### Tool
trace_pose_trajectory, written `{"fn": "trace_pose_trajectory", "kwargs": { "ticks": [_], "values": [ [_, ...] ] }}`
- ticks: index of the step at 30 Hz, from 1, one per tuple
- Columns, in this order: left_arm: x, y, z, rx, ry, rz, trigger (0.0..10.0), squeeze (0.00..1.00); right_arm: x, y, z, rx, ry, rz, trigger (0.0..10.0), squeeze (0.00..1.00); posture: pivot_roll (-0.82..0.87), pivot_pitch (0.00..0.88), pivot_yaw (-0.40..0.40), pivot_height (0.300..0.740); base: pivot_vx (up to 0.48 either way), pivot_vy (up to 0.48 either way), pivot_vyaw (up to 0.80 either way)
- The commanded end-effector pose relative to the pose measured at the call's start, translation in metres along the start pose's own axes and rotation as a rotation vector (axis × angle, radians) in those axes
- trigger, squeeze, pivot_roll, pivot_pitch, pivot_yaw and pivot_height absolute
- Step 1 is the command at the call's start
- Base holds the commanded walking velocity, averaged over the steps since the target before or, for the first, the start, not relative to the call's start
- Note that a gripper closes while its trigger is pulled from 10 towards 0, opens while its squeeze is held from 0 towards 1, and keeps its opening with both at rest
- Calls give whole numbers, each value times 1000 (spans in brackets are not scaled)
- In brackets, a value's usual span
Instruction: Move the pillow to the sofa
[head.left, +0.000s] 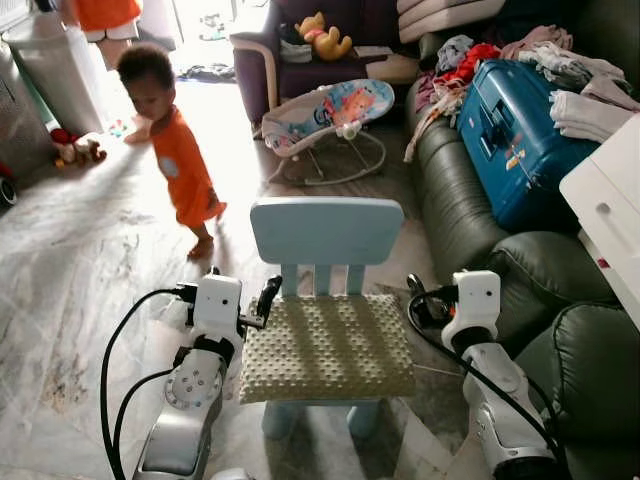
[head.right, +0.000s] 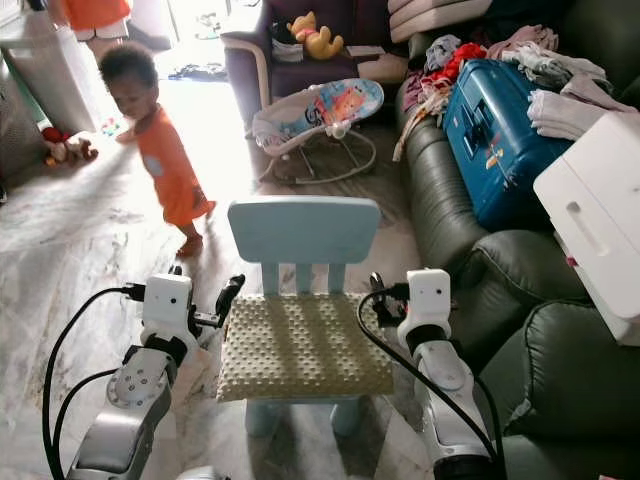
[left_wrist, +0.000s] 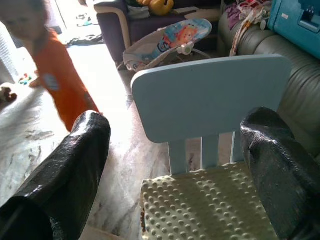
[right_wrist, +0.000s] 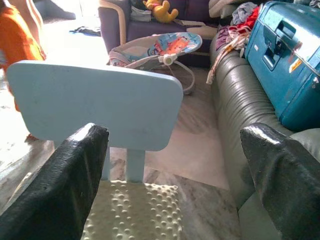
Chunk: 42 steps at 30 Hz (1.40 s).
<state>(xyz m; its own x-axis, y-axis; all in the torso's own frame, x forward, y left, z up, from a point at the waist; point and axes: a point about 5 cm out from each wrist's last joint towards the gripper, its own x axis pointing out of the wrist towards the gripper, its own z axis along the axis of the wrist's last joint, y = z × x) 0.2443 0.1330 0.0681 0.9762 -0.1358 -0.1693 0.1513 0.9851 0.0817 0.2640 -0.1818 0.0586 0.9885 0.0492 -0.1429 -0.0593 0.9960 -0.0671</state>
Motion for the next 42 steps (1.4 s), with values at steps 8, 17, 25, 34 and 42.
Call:
{"fn": "trace_pose_trajectory", "kwargs": {
  "ticks": [8,17,25,34,42],
  "values": [
    [-1,-1,0,-12,-2,-4,10000,0,0,-2,-1,-3,11,-11,10000,0,-17,0,-30,740,382,0,0],
    [-1,-3,-1,-12,3,-8,10000,0,0,-2,-1,-6,12,-10,10000,0,-21,0,-33,740,387,0,0],
    [-1,-1,1,-35,-10,23,10000,0,0,-3,0,-11,13,-6,10000,0,-21,0,-36,740,212,0,0],
    [-3,1,-1,-30,-5,31,10000,0,-2,0,-2,3,18,13,10000,0,-21,0,-37,740,0,0,0],
    [-5,7,-2,-25,-2,41,10000,0,-3,2,-3,4,23,17,10000,0,-19,0,-35,740,0,0,0]
  ]
}}
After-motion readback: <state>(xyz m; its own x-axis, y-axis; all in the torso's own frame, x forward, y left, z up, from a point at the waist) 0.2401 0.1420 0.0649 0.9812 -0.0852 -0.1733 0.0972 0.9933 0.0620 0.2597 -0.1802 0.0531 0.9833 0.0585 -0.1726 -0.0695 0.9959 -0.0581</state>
